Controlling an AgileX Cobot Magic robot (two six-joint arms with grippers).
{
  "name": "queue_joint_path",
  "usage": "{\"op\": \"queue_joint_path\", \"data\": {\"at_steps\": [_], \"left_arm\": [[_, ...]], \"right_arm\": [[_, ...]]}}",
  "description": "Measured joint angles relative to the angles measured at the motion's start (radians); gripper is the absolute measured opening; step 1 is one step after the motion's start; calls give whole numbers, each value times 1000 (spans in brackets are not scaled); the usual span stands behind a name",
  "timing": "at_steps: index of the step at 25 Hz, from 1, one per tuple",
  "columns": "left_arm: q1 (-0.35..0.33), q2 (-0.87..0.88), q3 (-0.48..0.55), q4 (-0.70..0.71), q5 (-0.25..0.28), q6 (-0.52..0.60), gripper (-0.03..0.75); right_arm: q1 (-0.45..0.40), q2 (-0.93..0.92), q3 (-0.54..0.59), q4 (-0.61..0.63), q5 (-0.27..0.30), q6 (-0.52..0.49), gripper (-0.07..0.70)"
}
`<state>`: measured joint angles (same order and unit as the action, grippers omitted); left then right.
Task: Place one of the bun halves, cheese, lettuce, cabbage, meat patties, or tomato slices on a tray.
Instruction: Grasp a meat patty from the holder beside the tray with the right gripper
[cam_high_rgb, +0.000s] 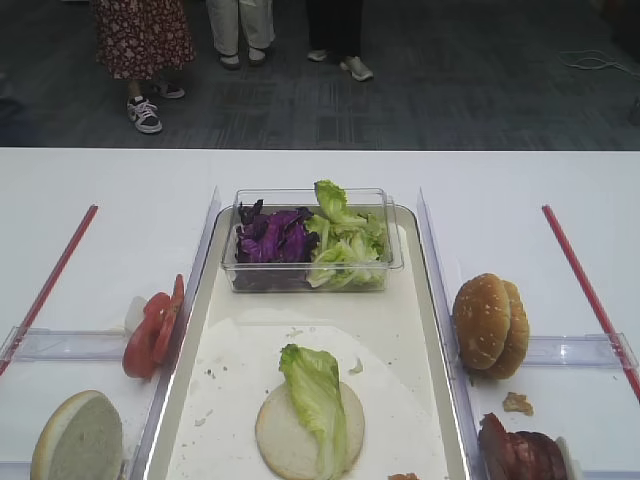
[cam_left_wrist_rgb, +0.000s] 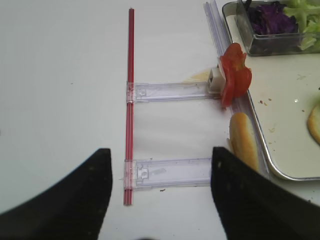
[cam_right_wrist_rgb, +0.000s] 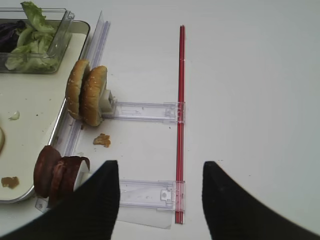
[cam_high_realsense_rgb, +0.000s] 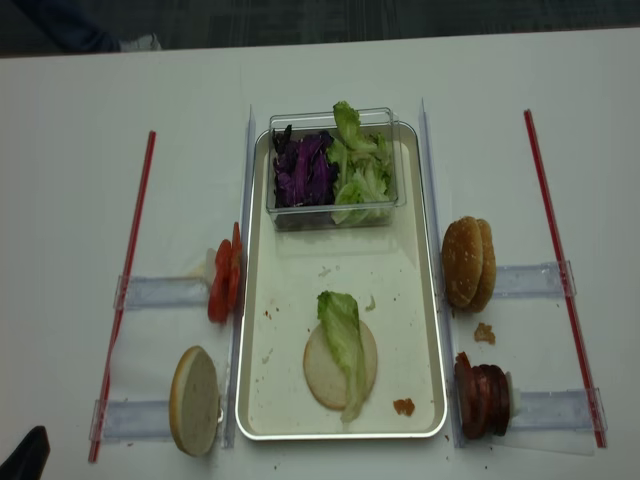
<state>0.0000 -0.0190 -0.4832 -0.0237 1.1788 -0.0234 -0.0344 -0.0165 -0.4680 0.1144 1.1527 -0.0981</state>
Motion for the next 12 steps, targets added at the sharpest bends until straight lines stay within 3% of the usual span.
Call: {"op": "queue_joint_path", "data": {"at_steps": [12], "left_arm": [[0,0,0,0,0,0,412]], "right_arm": [[0,0,0,0,0,0,395]]}}
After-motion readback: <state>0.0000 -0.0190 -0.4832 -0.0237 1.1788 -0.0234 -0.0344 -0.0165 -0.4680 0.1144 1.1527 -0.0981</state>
